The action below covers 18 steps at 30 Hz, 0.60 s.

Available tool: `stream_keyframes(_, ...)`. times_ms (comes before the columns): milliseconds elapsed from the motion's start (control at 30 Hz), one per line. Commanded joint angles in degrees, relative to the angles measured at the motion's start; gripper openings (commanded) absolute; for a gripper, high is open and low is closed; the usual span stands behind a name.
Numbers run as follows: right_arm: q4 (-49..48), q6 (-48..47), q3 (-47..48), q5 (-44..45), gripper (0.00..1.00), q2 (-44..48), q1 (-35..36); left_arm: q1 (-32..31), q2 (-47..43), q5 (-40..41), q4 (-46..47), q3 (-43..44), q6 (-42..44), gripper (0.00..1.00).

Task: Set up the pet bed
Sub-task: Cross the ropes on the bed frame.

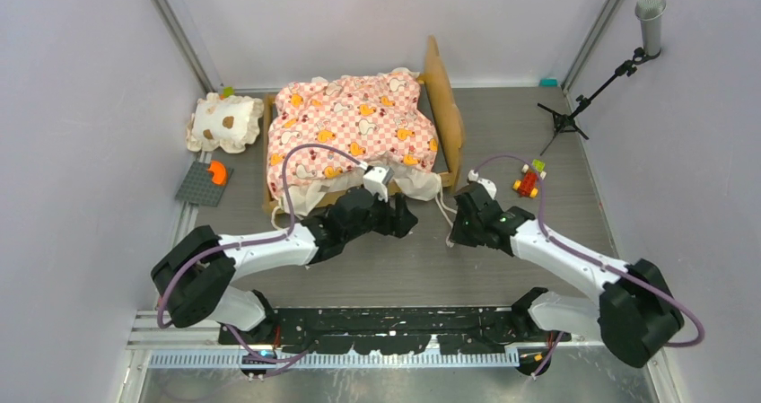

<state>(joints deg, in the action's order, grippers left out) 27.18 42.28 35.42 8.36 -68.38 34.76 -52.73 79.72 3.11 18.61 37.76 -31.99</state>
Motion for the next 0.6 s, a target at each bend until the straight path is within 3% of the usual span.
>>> stream_keyframes(0,1.27,-3.2,1.73,-2.49,0.01,6.68,0.21,0.43,3.12,1.89,5.85,5.48,-5.95,0.78)
stream_keyframes(67,3.15,-3.64,2.91,-2.35,0.01,7.47,0.15,0.43,5.12,2.15,7.32,6.46,-7.84,0.87)
stream_keyframes(200,6.59,-6.12,5.16,-1.37,0.01,7.95,0.17,0.01,9.69,1.14,10.54,7.66,-10.99,0.89)
stream_keyframes(400,7.5,-10.34,6.63,-7.32,0.01,10.51,0.2,-1.66,16.02,1.95,15.85,10.27,-17.3,0.79)
stream_keyframes(567,8.12,-11.37,6.11,-11.12,0.01,14.21,0.21,-3.16,19.58,6.43,18.43,11.89,-22.46,0.77)
